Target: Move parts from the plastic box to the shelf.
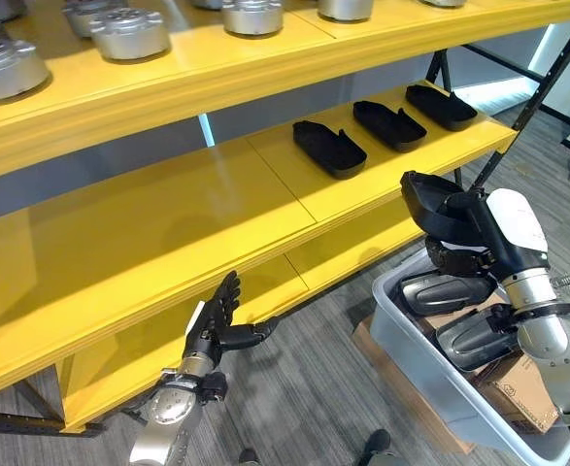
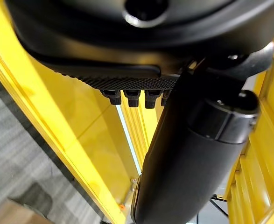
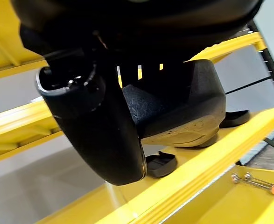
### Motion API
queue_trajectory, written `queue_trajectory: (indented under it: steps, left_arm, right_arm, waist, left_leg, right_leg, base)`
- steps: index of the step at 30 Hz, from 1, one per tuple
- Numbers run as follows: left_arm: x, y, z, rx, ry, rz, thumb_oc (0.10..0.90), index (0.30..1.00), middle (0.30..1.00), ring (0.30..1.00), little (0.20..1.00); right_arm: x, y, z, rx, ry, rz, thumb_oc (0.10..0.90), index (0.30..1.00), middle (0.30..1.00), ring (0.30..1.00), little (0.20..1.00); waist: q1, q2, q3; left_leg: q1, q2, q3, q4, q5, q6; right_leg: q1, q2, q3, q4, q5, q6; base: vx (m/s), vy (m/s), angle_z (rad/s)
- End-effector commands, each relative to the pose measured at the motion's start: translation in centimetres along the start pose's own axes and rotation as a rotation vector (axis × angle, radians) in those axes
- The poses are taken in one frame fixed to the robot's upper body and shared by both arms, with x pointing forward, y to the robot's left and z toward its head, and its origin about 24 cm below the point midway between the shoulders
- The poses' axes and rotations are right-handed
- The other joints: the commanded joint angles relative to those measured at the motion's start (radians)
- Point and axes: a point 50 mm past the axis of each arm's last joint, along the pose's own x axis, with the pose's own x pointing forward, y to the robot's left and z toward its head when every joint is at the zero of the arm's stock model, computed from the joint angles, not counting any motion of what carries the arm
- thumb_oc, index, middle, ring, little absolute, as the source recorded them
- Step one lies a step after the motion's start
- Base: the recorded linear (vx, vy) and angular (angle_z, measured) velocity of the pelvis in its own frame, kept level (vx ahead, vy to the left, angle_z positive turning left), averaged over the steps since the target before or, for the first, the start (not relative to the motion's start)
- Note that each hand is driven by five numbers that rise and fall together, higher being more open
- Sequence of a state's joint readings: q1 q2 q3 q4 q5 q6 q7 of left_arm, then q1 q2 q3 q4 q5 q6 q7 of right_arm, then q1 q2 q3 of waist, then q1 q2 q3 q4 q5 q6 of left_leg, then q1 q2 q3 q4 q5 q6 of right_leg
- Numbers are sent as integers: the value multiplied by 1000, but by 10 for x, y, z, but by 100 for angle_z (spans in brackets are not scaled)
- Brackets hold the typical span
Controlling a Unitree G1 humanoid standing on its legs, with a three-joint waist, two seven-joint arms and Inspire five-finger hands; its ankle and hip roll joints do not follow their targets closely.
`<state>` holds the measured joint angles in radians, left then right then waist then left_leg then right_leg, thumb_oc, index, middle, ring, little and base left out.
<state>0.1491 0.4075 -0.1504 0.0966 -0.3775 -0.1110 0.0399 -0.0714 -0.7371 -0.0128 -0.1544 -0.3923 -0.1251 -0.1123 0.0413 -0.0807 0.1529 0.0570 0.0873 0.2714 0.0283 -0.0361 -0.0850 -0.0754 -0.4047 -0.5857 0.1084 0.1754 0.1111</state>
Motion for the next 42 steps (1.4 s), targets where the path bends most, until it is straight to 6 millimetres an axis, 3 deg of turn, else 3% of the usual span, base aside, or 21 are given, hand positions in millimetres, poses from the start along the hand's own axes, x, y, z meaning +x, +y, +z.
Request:
queue_trajectory:
  steps: [1, 4, 5, 6, 8, 11, 16, 17, 21, 24, 26, 28, 32, 42]
  left_arm:
    - [7, 7, 61, 59, -312, 27, 900, 1000, 1000, 1000, 1000]
    - [6, 11, 59, 79, -305, 46, 900, 1000, 1000, 1000, 1000]
    - [7, 10, 60, 83, -307, 41, 900, 1000, 1000, 1000, 1000]
    - [9, 9, 60, 84, -308, 34, 900, 1000, 1000, 1000, 1000]
    - [11, 9, 62, 89, -311, 23, 900, 1000, 1000, 1000, 1000]
    - [12, 8, 66, 100, -330, 12, 900, 1000, 1000, 1000, 1000]
    - [16, 6, 73, 109, -360, -3, 900, 1000, 1000, 1000, 1000]
    - [17, 5, 74, 115, -364, -8, 900, 1000, 1000, 1000, 1000]
    - [17, 5, 70, 114, -353, -5, 900, 1000, 1000, 1000, 1000]
    - [15, 7, 68, 102, -345, 9, 900, 1000, 1000, 1000, 1000]
    - [13, 8, 63, 77, -326, 21, 900, 1000, 1000, 1000, 1000]
    - [11, 7, 57, 51, -305, 16, 900, 1000, 1000, 1000, 1000]
    - [12, -3, 55, 19, -298, -25, 900, 1000, 1000, 1000, 1000]
    - [11, -6, 54, -23, -293, -28, 900, 1000, 1000, 1000, 1000]
  right_arm:
    - [28, -48, 46, -61, -263, -243, 400, 300, 300, 300, 300]
    - [28, -41, 42, -54, -241, -217, 400, 300, 300, 300, 300]
    - [27, -40, 40, -52, -234, -212, 400, 300, 300, 300, 300]
    - [24, -40, 38, -50, -222, -208, 400, 300, 300, 300, 300]
    - [19, -40, 38, -36, -221, -214, 400, 300, 300, 300, 300]
    - [16, -41, 39, -24, -225, -220, 400, 300, 300, 300, 300]
    - [12, -42, 36, -28, -215, -224, 400, 300, 300, 300, 300]
    - [9, -44, 35, -37, -211, -229, 400, 300, 300, 300, 300]
    - [2, -47, 32, -41, -200, -226, 400, 300, 300, 300, 300]
    - [2, -48, 32, -39, -205, -225, 400, 300, 300, 300, 300]
    - [3, -51, 34, -19, -219, -226, 400, 300, 300, 300, 300]
    - [5, -55, 38, -22, -251, -222, 400, 300, 300, 300, 300]
    - [16, -62, 48, -45, -312, -229, 400, 300, 300, 300, 300]
    - [48, -60, 81, -21, -465, -189, 400, 300, 300, 300, 300]
  waist:
    - [14, 22, -22]
    - [8, 24, -15]
    - [-6, 24, -8]
    - [-26, 29, -2]
    - [-43, 43, 8]
    - [-59, 48, 23]
    - [-94, 37, 46]
    - [-102, 25, 47]
    - [-104, -19, 19]
    - [-102, -20, 6]
    - [-94, -16, -21]
    - [-84, 3, -52]
    - [-73, 30, -63]
    - [-23, 45, -71]
  left_leg:
    - [13, -59, -47, -69, -58, 94]
    - [39, -91, -74, -89, -69, 121]
    - [29, -96, -78, -86, -51, 128]
    - [25, -95, -101, -84, -47, 130]
    - [30, -97, -131, -71, -50, 132]
    - [29, -101, -167, -54, -61, 128]
    - [26, -89, -248, -2, -97, 99]
    - [33, -91, -273, 9, -112, 93]
    - [40, -89, -331, 6, -115, 75]
    - [49, -62, -345, -3, -112, 63]
    - [51, -16, -362, -20, -100, 38]
    - [55, 49, -373, -56, -68, 4]
    - [37, 101, -399, -77, -25, -30]
    - [42, 117, -430, -88, -5, -43]
  right_leg:
    - [90, -43, 84, 55, -19, 119]
    - [59, -48, 185, 152, -22, 105]
    - [31, -15, 257, 161, -18, 74]
    - [-4, 50, 352, 172, -38, 57]
    - [-51, 115, 434, 200, -78, 38]
    - [-95, 104, 447, 151, -49, 40]
    - [-118, 102, 577, -21, 5, 76]
    - [-117, 98, 619, -58, 24, 85]
    - [-62, 95, 665, -89, 39, 107]
    - [-53, 113, 663, -82, 24, 109]
    - [-32, 140, 639, -91, -26, 95]
    - [5, 180, 594, -106, -89, 69]
    - [38, 220, 557, -118, -131, 37]
    - [85, 232, 510, -103, -166, 14]
  base:
    - [37, 237, 34]
    - [41, 212, 37]
    - [-13, 128, 37]
    - [-17, 117, 48]
    - [63, 107, 63]
    - [56, -17, 69]
    - [99, -108, 68]
    - [154, -169, 80]
    - [113, -228, 111]
    - [96, -246, 47]
    - [116, -264, 3]
    - [141, -346, 26]
    - [61, -260, 34]
    - [23, -60, 19]
